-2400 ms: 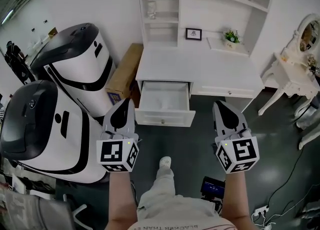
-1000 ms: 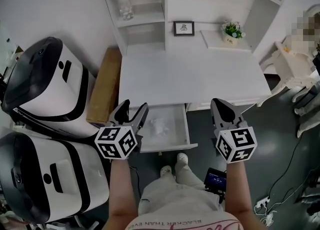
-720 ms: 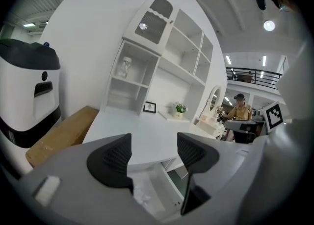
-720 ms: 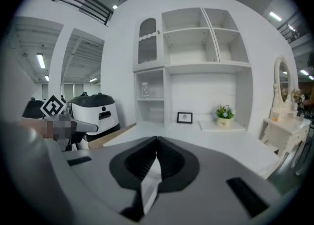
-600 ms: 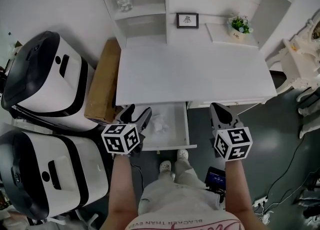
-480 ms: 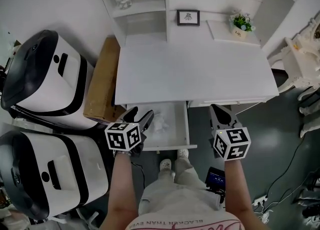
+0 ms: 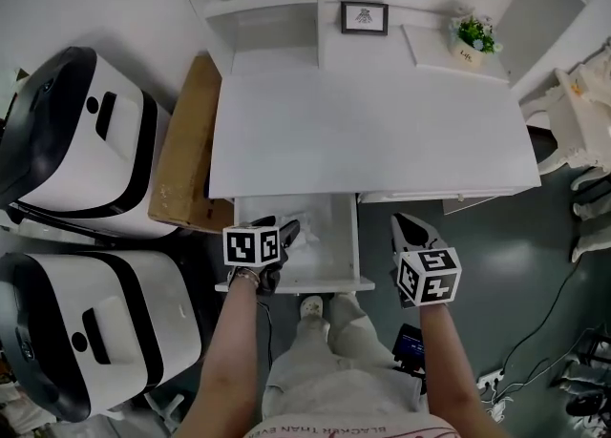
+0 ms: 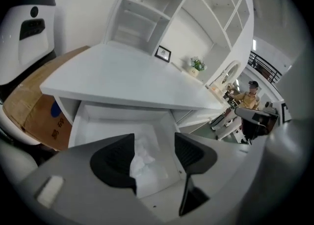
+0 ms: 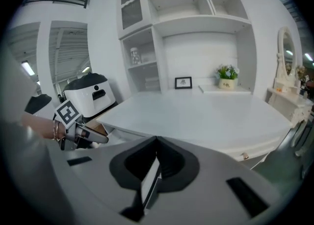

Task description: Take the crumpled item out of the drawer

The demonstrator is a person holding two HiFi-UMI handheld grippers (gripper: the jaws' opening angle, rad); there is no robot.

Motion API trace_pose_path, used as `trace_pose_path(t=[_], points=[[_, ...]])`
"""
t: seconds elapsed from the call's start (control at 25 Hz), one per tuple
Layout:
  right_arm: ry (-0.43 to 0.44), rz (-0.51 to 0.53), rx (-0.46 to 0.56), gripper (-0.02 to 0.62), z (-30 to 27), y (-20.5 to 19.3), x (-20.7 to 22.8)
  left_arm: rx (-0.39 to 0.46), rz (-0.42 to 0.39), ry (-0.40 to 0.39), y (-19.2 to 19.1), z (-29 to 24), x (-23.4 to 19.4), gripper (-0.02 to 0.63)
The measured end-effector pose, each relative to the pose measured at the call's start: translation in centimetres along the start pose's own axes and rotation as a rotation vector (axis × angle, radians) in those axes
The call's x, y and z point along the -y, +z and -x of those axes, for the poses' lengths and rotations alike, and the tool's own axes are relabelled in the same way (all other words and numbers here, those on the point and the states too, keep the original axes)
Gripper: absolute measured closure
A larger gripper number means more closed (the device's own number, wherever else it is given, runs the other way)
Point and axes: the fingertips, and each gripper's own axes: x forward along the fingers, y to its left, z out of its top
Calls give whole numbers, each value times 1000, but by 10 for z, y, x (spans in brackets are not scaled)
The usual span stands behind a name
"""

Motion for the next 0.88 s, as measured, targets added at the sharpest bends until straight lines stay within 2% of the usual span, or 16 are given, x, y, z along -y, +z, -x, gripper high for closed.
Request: trace_pose_path(t=[0.24, 0.44, 0.64, 0.88], points=[[7, -35, -88, 589, -26, -35, 7, -141, 89, 22, -37, -48, -27, 341], [4, -68, -130, 589, -39, -53, 10, -198, 204, 46, -59, -72, -48, 341], [2, -103, -161, 589, -45, -69, 12, -257, 237, 76, -82, -92, -62, 342], [-6, -114, -184, 589, -50, -79, 18, -287, 255, 112, -96, -111, -71, 354]])
